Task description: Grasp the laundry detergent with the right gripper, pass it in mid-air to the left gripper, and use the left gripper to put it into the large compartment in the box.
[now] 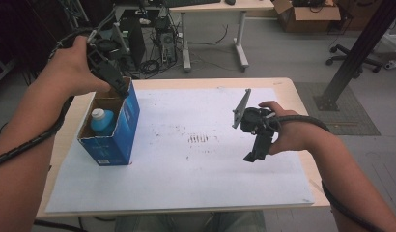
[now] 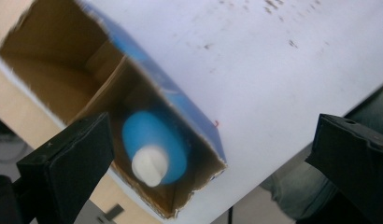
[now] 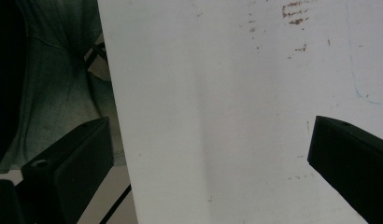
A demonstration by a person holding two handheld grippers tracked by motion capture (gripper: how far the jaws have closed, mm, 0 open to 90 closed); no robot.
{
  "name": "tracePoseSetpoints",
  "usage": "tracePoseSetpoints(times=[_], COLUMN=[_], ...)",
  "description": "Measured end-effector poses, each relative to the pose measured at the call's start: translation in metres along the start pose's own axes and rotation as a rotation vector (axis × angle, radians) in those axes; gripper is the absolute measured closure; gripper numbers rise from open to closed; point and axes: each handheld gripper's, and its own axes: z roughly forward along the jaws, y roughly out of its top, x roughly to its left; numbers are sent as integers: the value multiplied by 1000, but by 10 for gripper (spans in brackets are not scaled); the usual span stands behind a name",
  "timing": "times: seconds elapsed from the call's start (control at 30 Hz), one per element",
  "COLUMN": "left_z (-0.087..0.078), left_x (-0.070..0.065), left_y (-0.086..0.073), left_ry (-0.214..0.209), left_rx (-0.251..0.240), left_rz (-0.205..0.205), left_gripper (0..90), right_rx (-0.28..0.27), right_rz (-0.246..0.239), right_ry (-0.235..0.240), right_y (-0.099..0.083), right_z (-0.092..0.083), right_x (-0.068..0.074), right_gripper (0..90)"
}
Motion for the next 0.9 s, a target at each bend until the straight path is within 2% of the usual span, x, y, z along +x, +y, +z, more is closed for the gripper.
tracePoseSetpoints(times=[0.13,0.27,0.37,0.4,0.5,0.53,0.6,0.67,0.7,0.73,0.9], left_z=[-1,-4,-7,-7,-6,-5,-3,3,3,8,17], left_x=[-12,-22,-31,-33,-40,-45,-48,-54,-54,-58,-61], left_y=[9,17,22,22,27,26,28,31,31,33,37], left_ry=[-42,-67,-102,-106,-118,-112,-128,-142,-142,-140,-152], left_rx=[5,21,15,14,17,18,26,49,49,66,83], left_rz=[124,211,307,323,441,433,498,606,606,637,669], left_gripper=[2,2,2,2,2,2,2,1,2,2,2], right_rx=[5,9,12,12,10,9,17,21,21,32,51], right_rz=[11,10,12,11,7,3,8,6,6,5,4], right_ry=[5,6,5,5,3,1,5,6,6,8,14], right_y=[0,1,1,2,3,3,3,2,2,2,3], right_z=[0,0,-1,-2,-3,-3,-3,-3,-3,-2,0], right_x=[-2,-3,-3,-4,-4,-5,-6,-6,-6,-6,-7], right_gripper=[5,5,5,5,5,5,5,5,5,5,5])
